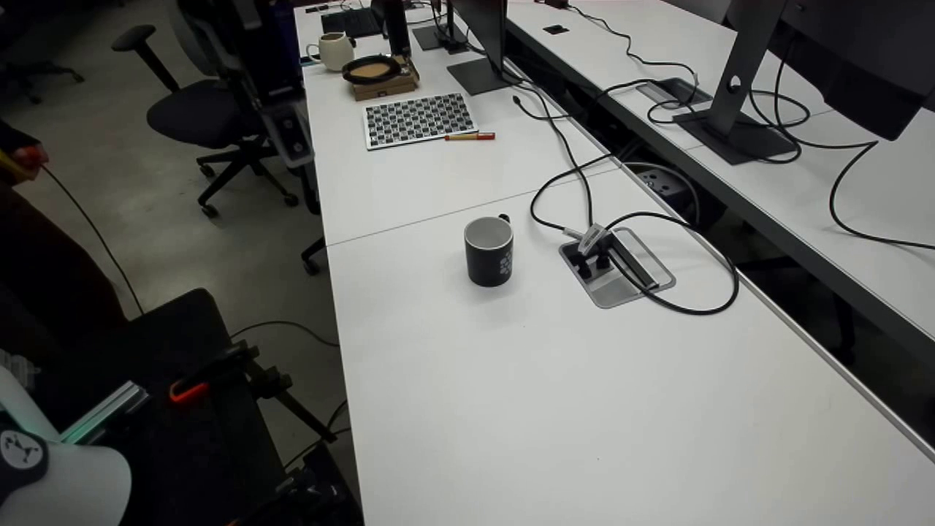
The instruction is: Slide the mug to the right
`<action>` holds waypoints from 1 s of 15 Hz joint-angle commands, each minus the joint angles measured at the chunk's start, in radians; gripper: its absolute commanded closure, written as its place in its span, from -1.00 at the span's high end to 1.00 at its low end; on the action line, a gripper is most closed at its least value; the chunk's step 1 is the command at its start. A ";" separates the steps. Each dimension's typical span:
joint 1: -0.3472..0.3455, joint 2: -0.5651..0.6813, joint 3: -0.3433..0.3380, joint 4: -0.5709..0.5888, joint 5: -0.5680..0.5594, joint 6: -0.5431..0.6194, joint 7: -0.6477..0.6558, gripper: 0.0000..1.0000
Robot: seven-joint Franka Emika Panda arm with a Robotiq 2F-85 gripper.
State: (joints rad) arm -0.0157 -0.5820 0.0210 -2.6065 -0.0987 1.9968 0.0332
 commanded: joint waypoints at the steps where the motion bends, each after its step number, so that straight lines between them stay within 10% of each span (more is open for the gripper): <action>1: 0.057 0.141 0.034 0.025 0.022 0.128 -0.005 1.00; 7: 0.063 0.424 0.084 0.120 -0.036 0.194 0.023 1.00; 15: 0.069 0.434 0.077 0.112 -0.039 0.202 0.038 1.00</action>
State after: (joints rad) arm 0.0517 -0.1607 0.1013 -2.5000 -0.1178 2.2015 0.0433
